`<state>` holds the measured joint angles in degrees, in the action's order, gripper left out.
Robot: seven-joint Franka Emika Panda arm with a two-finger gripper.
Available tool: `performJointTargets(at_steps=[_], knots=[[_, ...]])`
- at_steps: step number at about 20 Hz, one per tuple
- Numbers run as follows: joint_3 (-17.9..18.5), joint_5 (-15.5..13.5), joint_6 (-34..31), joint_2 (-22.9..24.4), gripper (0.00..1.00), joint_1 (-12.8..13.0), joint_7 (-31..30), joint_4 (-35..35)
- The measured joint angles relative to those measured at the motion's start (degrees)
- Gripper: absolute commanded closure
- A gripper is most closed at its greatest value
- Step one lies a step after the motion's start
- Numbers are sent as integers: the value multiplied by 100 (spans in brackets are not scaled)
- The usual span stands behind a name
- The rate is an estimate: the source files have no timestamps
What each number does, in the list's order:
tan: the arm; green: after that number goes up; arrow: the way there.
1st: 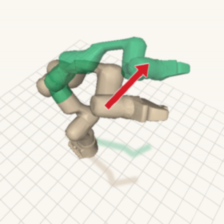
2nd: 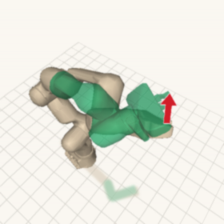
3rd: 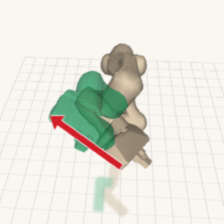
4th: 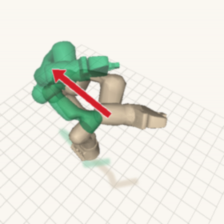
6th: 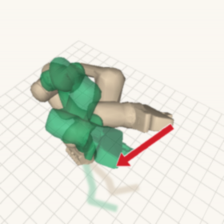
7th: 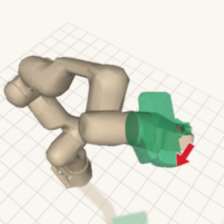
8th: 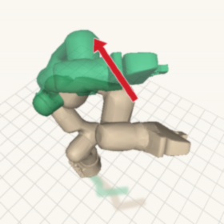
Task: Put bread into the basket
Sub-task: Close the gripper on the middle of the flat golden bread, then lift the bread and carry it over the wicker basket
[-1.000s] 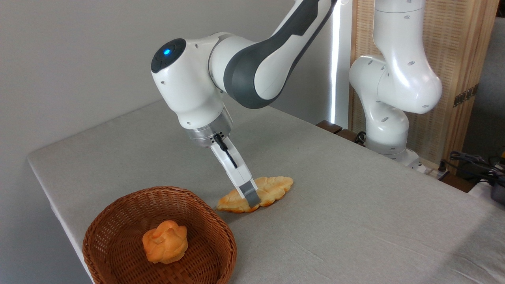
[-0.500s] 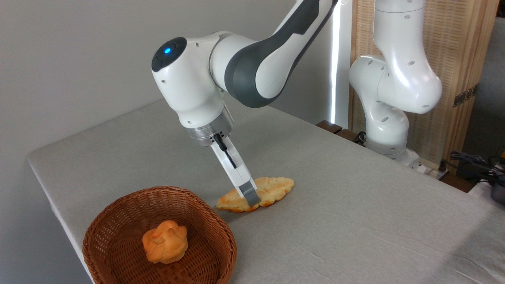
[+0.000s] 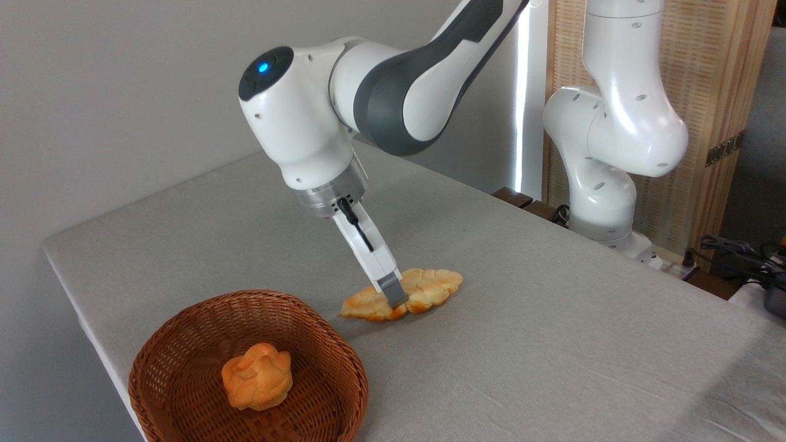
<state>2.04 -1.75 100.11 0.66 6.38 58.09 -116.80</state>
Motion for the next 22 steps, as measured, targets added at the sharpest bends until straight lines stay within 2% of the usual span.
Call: performJointTargets(at_steps=[3, 9, 11, 13, 18, 20, 21, 22], knots=[[3, -21, -87, 126, 58, -8, 0, 141], [14, -406, -44, 206, 57, -21, -1, 755], [20, -583, 244, 207, 57, -30, -5, 891], [30, -657, 679, 193, 51, -32, -81, 914], [44, -916, 1685, 97, 51, -32, -322, 916], [48, -1092, 2051, 47, 43, -32, -334, 916], [50, -1136, 2226, 19, 30, -32, -337, 916], [52, -1163, 2408, -16, 22, -32, -340, 916]])
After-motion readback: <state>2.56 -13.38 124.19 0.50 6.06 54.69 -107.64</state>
